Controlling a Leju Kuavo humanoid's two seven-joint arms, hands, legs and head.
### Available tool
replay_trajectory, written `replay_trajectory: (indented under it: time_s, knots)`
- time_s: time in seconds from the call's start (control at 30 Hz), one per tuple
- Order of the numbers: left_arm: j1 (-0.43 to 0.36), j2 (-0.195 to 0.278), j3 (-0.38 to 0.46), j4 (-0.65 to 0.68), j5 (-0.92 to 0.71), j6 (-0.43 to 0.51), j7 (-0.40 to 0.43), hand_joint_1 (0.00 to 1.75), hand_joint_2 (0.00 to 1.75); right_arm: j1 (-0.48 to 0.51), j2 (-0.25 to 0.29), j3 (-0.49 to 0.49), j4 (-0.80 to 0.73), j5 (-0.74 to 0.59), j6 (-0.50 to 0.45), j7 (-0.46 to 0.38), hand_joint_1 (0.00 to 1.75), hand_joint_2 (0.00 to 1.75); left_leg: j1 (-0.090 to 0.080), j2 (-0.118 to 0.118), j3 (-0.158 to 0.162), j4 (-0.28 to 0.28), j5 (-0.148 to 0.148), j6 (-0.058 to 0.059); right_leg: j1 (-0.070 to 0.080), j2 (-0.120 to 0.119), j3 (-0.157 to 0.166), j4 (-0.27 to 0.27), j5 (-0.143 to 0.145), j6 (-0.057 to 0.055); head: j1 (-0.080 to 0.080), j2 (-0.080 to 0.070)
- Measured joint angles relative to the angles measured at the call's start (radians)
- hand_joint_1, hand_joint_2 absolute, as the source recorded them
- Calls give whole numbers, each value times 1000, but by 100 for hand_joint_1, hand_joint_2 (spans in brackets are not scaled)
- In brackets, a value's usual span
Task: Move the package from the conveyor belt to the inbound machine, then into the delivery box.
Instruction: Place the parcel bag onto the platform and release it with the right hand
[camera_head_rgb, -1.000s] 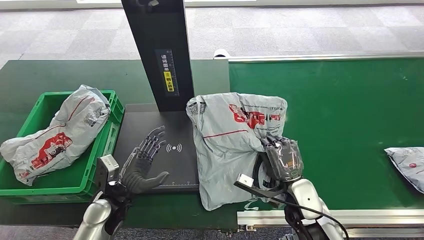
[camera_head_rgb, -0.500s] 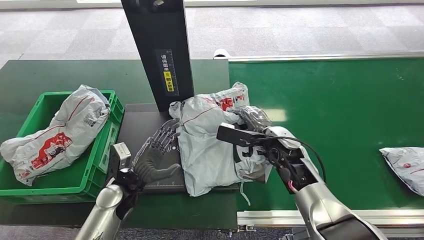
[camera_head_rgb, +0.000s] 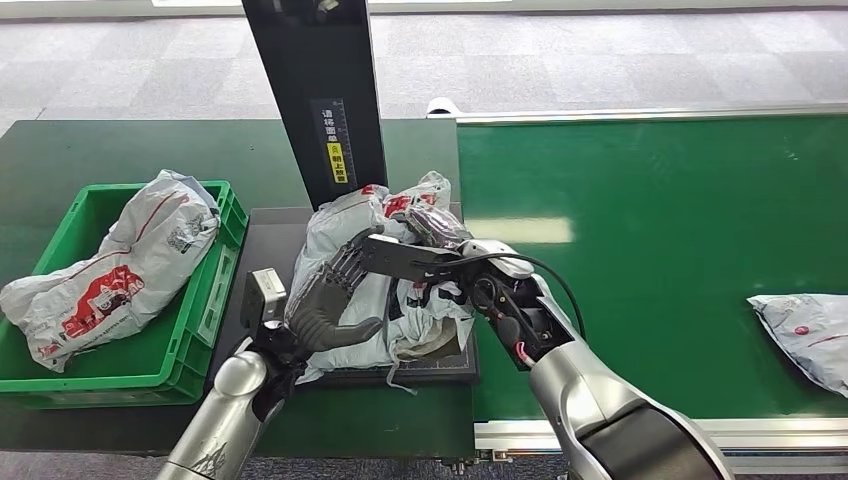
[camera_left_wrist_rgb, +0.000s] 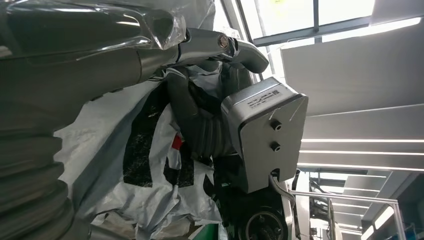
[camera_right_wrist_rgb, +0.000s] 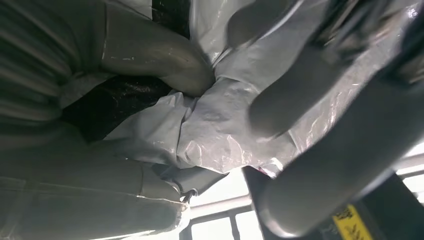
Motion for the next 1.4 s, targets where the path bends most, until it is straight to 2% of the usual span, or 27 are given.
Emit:
replay_trajectory:
  time_s: [0.03, 0.13, 0.17, 0.4, 0.57, 0.73, 0.87, 1.13, 1.23, 1.4]
  knots:
    - [-1, -1, -1, 2, 1, 0, 1, 0, 175, -2, 8, 0, 6, -5, 17, 1, 156, 175, 0, 0, 0, 0, 0, 0, 0, 0, 0, 0, 0, 0, 0, 0]
    - [-1, -3, -4, 4, 5, 0, 9, 0, 175, 0, 32, 4, 21, -9, 58, 20, 28, 175, 0, -1, 0, 0, 0, 0, 0, 0, 0, 0, 0, 0, 0, 0]
    - [-1, -3, -5, 3, 7, 1, 13, 0, 175, 2, 36, 8, 25, -5, 60, 30, 3, 175, 0, -1, 0, 0, 0, 0, 0, 0, 0, 0, 0, 0, 0, 0]
    - [11, 3, -4, -5, 9, 16, 24, 0, 175, 24, 29, 25, 38, -4, -9, 85, 0, 175, 0, -1, -1, 0, 0, 0, 0, 0, 0, 0, 0, 0, 0, 0]
    - [38, 14, 8, -26, 9, 32, 25, 0, 175, 62, -4, -9, 0, -155, 77, 68, 0, 175, 0, -1, -1, 0, 0, 0, 0, 0, 0, 0, 0, 0, 0, 0]
    - [94, 30, 45, -76, 8, 52, 29, 0, 175, 153, -89, -54, -167, -324, 103, 52, 0, 175, 0, -1, -1, 0, 0, 0, 0, 0, -1, 0, -1, 0, 0, 0]
    - [127, 43, 68, -103, 6, 55, 28, 0, 175, 235, -154, -105, -271, -509, 245, 68, 0, 175, 0, -1, -1, 0, -1, 0, 0, -1, -1, 0, -1, 0, 0, 0]
    - [146, 51, 79, -118, 5, 55, 25, 0, 175, 301, -204, -139, -352, -550, 281, 68, 0, 175, 0, -1, -1, 0, 0, 0, 0, -1, -1, 0, 0, 0, 0, 0]
    - [152, 54, 79, -123, 4, 61, 16, 0, 175, 326, -224, -149, -366, -613, 301, 35, 0, 175, 0, -1, 0, 0, -1, 0, 0, -1, 0, 0, -1, 0, 0, 0]
    - [188, 65, 84, -147, -29, 88, 10, 0, 175, 448, -279, -180, -453, -727, 243, -84, 0, 175, 0, -2, -2, 0, -1, 0, 0, -1, -1, -1, -1, 1, 0, 0]
